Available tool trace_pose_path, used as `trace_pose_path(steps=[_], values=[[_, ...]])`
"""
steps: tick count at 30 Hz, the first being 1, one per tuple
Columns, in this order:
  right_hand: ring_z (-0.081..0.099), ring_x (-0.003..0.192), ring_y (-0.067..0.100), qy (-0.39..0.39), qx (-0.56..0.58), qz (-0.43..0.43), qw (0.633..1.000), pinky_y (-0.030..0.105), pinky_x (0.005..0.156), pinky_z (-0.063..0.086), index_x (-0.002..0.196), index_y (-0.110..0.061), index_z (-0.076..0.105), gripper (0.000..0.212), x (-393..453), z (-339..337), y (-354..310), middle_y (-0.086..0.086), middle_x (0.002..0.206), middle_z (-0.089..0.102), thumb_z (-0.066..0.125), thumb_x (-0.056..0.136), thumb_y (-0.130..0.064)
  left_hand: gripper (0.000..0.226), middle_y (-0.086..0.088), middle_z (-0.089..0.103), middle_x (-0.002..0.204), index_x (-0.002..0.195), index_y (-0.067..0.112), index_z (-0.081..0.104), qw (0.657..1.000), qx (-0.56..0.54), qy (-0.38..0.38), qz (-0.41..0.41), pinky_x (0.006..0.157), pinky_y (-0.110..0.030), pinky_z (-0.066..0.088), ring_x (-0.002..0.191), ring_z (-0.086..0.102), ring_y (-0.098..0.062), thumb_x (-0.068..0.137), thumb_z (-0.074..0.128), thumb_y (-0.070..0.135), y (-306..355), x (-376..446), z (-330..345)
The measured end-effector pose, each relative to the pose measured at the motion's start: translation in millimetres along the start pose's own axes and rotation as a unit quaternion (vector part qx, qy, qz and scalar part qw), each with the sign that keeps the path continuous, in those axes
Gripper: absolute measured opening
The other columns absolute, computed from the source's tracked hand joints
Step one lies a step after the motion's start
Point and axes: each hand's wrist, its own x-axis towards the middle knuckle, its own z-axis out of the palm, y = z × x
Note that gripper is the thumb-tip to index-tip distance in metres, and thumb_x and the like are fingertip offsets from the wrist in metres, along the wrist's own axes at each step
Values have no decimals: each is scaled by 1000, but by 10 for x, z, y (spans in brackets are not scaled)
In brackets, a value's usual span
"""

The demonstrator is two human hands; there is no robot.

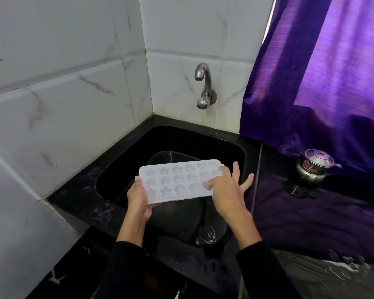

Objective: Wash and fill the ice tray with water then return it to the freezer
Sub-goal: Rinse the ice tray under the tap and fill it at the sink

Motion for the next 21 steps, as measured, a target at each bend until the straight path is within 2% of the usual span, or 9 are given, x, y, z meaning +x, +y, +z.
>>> trace_pose_path(steps=[5, 9, 13, 17, 21], values=[[-14, 148, 35, -6, 8, 1, 1000, 63, 108, -20, 102, -23, 70, 52, -29, 13, -16, 8, 155, 21, 47, 78, 16, 34, -8, 66, 97, 110, 17, 53, 1000, 6, 1, 2, 73, -46, 54, 89, 65, -28, 102, 31, 41, -16, 28, 1], [-13, 148, 34, -10, 17, 19, 1000, 65, 109, -17, 103, -27, 70, 42, 3, -11, 27, 5, 153, 23, 52, 85, 6, 37, -10, 67, 101, 114, 15, 54, 1000, 12, 0, -3, 70, -44, 55, 91, 66, -30, 101, 31, 42, -45, 49, 7], [-14, 148, 34, -16, 27, 8, 999, 63, 108, -19, 106, -26, 69, 55, -2, 27, 63, 6, 154, 22, 48, 79, 16, 39, -11, 67, 104, 115, 14, 54, 1000, 8, -1, -2, 69, -44, 55, 92, 66, -31, 101, 31, 43, -52, 49, 32], [-13, 148, 33, -13, 35, 29, 999, 65, 109, -16, 107, -24, 68, 41, 12, -31, 90, 6, 151, 25, 52, 86, 7, 40, -11, 67, 102, 116, 14, 55, 1000, 15, 0, -1, 73, -46, 56, 92, 66, -31, 101, 31, 43, -74, 40, 58], [-11, 148, 32, 22, 66, -6, 998, 62, 111, -16, 110, -23, 57, 57, 15, -57, 98, 6, 150, 24, 46, 74, 20, 39, -11, 67, 104, 117, 14, 54, 1000, 15, -3, -2, 76, -48, 55, 94, 66, -32, 101, 31, 42, -90, 42, 68]])
